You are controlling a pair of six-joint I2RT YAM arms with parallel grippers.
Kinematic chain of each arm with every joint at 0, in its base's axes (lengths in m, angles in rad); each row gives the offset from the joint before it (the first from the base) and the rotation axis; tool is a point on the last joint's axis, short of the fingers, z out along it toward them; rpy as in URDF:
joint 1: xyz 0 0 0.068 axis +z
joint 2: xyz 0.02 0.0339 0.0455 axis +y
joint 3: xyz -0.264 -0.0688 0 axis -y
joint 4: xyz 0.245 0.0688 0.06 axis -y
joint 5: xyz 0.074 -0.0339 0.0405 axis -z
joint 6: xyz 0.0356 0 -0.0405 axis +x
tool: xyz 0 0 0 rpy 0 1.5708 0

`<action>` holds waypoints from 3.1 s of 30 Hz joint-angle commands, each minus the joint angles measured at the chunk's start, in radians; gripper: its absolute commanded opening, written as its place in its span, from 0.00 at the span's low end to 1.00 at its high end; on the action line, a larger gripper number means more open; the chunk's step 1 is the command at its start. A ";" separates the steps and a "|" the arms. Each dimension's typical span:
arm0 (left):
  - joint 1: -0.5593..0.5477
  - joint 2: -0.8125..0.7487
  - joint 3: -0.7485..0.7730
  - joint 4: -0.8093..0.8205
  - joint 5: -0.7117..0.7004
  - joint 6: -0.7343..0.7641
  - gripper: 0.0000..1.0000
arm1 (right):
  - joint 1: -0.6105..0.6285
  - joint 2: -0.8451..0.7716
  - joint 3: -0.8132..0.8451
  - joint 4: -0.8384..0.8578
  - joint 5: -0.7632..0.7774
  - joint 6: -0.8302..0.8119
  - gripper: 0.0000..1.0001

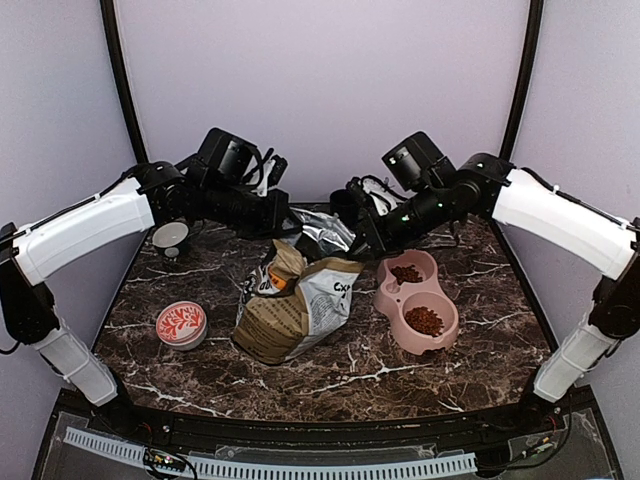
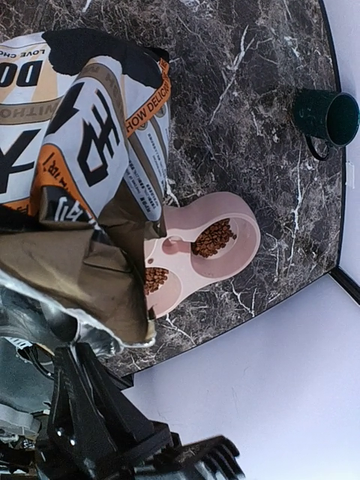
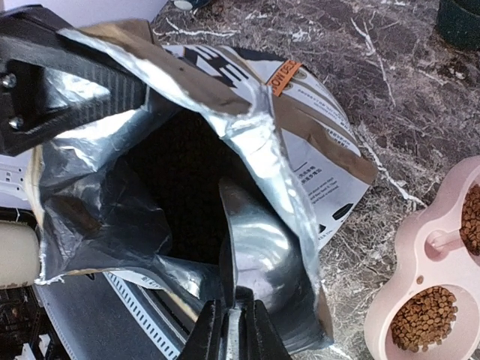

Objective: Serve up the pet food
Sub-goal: Insert the spatula into the pet food bag, then collect the pet food from the pet food bag.

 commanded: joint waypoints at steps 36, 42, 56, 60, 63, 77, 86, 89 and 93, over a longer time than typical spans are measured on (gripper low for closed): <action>0.010 0.002 -0.084 -0.040 0.037 -0.046 0.00 | 0.026 0.092 -0.419 0.437 -0.481 -0.060 0.00; 0.009 0.009 -0.077 -0.043 0.037 -0.051 0.00 | 0.024 0.062 -0.458 0.576 -0.548 0.029 0.00; 0.007 0.009 -0.073 -0.042 0.037 -0.066 0.00 | -0.017 -0.042 -0.633 0.852 -0.598 0.241 0.00; 0.006 0.008 -0.073 -0.044 0.034 -0.071 0.00 | -0.034 -0.069 -0.669 0.909 -0.606 0.288 0.00; 0.006 0.010 -0.072 -0.045 0.032 -0.073 0.00 | -0.046 -0.085 -0.682 0.925 -0.614 0.303 0.00; 0.004 0.014 -0.064 -0.057 0.019 -0.071 0.00 | -0.110 -0.170 -0.721 1.019 -0.620 0.407 0.00; 0.004 0.014 -0.055 -0.067 0.018 -0.069 0.00 | -0.142 -0.210 -0.717 1.045 -0.596 0.475 0.00; 0.004 0.015 -0.049 -0.073 0.016 -0.067 0.00 | -0.157 -0.233 -0.698 1.020 -0.575 0.487 0.00; 0.004 0.021 -0.037 -0.079 0.015 -0.064 0.00 | -0.176 -0.272 -0.660 0.942 -0.540 0.459 0.00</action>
